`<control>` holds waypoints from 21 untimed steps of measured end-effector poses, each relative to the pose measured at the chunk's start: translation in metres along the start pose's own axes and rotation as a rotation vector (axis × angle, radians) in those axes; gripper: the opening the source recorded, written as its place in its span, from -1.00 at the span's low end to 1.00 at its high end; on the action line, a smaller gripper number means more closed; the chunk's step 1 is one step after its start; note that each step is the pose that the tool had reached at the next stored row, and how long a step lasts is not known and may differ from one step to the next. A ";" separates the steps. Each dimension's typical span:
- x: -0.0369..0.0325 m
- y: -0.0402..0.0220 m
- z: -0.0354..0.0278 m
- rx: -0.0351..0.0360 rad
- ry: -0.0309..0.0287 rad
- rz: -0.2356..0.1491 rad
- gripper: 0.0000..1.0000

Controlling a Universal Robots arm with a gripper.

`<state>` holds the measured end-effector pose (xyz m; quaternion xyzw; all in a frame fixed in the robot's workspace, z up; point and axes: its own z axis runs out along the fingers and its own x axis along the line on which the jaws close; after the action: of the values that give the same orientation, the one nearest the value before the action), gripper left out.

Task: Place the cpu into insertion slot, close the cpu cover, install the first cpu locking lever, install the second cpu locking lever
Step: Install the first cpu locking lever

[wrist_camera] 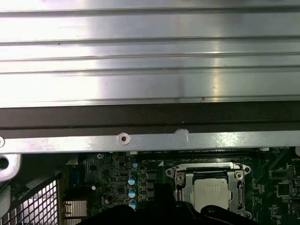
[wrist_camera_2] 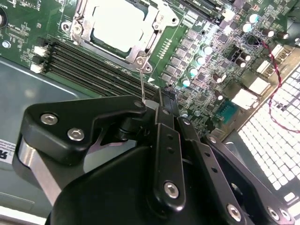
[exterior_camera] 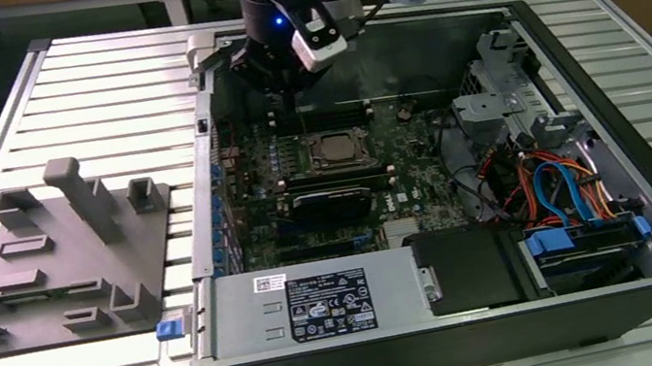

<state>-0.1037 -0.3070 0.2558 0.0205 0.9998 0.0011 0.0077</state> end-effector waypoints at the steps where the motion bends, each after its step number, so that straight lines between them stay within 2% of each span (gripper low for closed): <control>1: -0.0006 0.0000 0.0000 0.0000 -0.0001 0.000 -0.79; 17: -0.0178 0.0007 0.0003 0.0000 -0.0002 0.000 -0.79; 21: -0.0203 0.0008 0.0003 0.0000 -0.0002 0.000 -0.79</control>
<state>-0.0834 -0.3071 0.2559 0.0205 0.9998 0.0011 0.0078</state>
